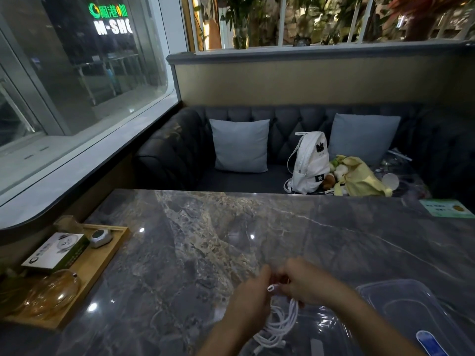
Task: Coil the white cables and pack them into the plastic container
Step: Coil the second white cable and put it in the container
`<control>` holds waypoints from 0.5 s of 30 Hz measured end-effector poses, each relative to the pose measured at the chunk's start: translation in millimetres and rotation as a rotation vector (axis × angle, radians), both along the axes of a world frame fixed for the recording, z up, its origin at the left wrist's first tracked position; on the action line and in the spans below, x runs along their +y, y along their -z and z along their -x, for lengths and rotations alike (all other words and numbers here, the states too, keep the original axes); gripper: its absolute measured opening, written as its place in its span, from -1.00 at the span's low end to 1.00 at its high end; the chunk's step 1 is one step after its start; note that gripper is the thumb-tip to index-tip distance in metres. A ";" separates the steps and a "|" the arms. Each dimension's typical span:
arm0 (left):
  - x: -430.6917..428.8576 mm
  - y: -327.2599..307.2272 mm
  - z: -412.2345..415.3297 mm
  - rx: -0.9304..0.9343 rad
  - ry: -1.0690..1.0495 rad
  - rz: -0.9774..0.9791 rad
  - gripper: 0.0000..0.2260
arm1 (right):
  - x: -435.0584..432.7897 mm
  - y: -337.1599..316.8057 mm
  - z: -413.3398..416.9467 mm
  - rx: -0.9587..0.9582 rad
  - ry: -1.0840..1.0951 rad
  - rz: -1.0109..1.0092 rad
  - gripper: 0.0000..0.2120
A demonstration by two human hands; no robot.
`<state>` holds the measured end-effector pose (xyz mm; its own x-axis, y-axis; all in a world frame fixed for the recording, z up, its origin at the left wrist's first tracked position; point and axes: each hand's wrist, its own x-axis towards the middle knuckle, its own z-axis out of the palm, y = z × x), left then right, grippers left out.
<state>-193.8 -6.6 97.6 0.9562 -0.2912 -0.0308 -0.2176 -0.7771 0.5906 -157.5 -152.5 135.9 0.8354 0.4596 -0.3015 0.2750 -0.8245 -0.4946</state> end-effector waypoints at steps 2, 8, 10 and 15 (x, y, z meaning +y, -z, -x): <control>-2.6 -0.5 3.3 -0.019 0.000 -0.054 -0.78 | -1.8 -1.1 -0.4 -0.019 -0.055 0.016 -0.84; -11.4 1.2 5.3 -0.049 -0.116 0.164 -0.85 | -10.6 -4.3 -7.3 0.167 0.001 -0.159 -0.83; -11.6 3.2 2.7 0.049 -0.105 0.335 -0.91 | -14.2 -0.9 -8.4 0.208 0.039 -0.223 -0.79; -5.7 3.1 -4.8 0.387 -0.204 0.846 -0.84 | -17.7 5.1 -4.4 0.150 0.066 -0.358 -0.86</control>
<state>-189.0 -12.4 94.4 0.9587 -0.1906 -0.2110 0.2031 -0.0604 0.9773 -153.1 -170.2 130.8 0.8258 0.5042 -0.2528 0.1297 -0.6060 -0.7848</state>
